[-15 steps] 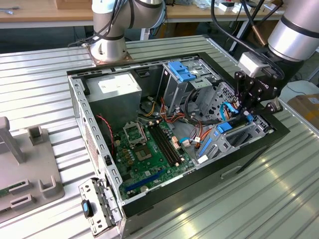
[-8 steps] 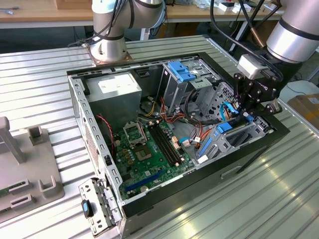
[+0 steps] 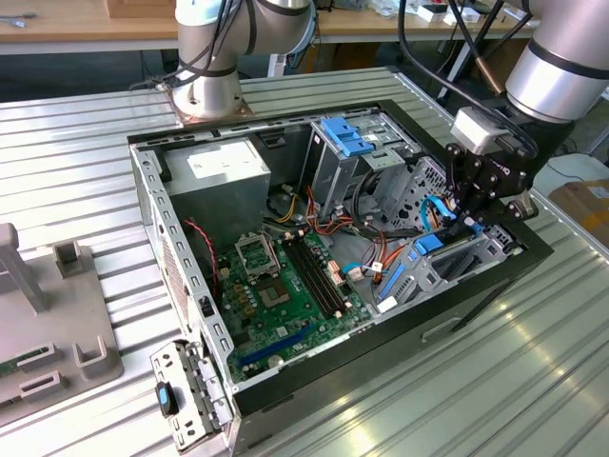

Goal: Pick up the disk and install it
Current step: 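Insert the first disk wire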

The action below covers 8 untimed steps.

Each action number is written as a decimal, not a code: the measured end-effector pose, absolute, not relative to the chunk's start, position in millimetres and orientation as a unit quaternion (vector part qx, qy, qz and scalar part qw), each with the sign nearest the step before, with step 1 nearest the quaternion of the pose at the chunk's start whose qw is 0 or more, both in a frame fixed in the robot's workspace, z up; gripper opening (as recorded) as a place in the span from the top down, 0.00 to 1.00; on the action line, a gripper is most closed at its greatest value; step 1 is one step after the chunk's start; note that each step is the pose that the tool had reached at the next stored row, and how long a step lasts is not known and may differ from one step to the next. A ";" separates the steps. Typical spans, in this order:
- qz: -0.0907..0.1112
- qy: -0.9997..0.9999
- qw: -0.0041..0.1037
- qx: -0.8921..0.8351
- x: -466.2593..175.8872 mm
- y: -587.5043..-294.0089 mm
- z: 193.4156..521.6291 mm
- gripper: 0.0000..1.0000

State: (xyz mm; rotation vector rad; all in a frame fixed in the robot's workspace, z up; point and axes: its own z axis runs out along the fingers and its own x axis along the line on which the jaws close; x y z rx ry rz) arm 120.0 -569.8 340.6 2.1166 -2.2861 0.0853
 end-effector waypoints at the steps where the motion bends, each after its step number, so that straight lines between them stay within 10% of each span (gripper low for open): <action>1: 0.027 -0.733 0.012 0.679 120.0 -569.8 340.6 0.84; 8: 0.027 -0.733 0.012 0.679 120.0 -569.8 340.4 0.77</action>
